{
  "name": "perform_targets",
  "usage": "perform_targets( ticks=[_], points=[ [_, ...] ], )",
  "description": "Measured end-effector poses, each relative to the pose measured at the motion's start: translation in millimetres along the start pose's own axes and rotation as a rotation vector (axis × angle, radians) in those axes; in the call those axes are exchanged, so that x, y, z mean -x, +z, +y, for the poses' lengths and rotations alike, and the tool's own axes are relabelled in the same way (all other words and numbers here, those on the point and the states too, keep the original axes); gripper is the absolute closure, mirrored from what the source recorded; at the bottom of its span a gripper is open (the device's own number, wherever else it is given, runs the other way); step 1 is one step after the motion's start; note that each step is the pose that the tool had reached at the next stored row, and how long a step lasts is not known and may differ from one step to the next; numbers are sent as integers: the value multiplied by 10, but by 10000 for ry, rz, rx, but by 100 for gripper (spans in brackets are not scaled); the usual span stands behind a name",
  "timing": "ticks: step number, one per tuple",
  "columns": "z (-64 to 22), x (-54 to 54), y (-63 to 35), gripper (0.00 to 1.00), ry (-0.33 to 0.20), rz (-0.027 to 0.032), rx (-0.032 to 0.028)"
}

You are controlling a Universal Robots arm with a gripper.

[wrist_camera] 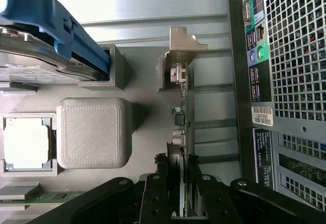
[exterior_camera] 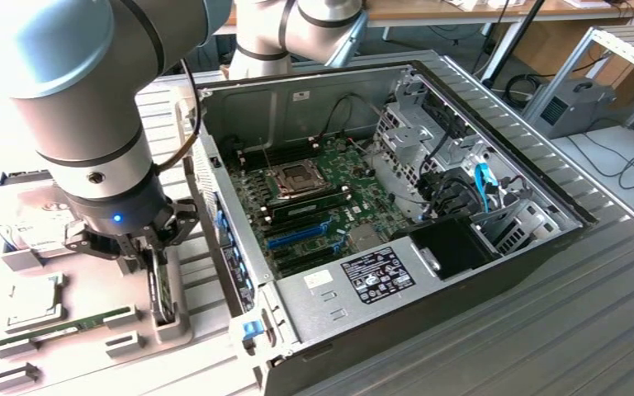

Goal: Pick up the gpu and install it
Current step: 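Pick up the gpu and move the gpu toward the slot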

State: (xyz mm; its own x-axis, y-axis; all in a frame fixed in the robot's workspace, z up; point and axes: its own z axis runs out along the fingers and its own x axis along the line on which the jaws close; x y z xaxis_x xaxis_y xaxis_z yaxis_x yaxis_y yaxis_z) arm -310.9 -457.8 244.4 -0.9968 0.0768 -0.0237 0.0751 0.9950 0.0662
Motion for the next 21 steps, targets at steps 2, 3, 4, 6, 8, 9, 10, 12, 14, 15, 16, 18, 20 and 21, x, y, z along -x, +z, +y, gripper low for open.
perform_targets(
  ticks=[2, 3, 4, 6, 8, 9, 10, 12, 14, 15, 16, 18, 20, 21],
  points=[
    [0, 0, 0, 74, 1, 0, 1],
    [0, 0, 0, 74, 1, 0, 0],
    [0, 0, 0, 74, 0, 0, 0],
    [0, 0, 0, 74, 0, 0, 0],
    [0, 0, 0, 74, 0, 0, 0],
    [0, 0, 0, 74, 0, 0, 0],
    [0, 0, 0, 74, 0, 0, -5],
    [0, 0, -9, 74, 0, 0, -8],
    [2, 1, -29, 74, 0, -1, -8],
    [3, 1, -39, 74, 1, -1, -7],
    [3, 1, -48, 74, 0, -1, -8],
    [4, 1, -64, 74, 0, -1, -8],
    [5, 2, -82, 74, 1, 0, -8],
    [6, 2, -88, 74, 0, -1, -8]
  ],
)
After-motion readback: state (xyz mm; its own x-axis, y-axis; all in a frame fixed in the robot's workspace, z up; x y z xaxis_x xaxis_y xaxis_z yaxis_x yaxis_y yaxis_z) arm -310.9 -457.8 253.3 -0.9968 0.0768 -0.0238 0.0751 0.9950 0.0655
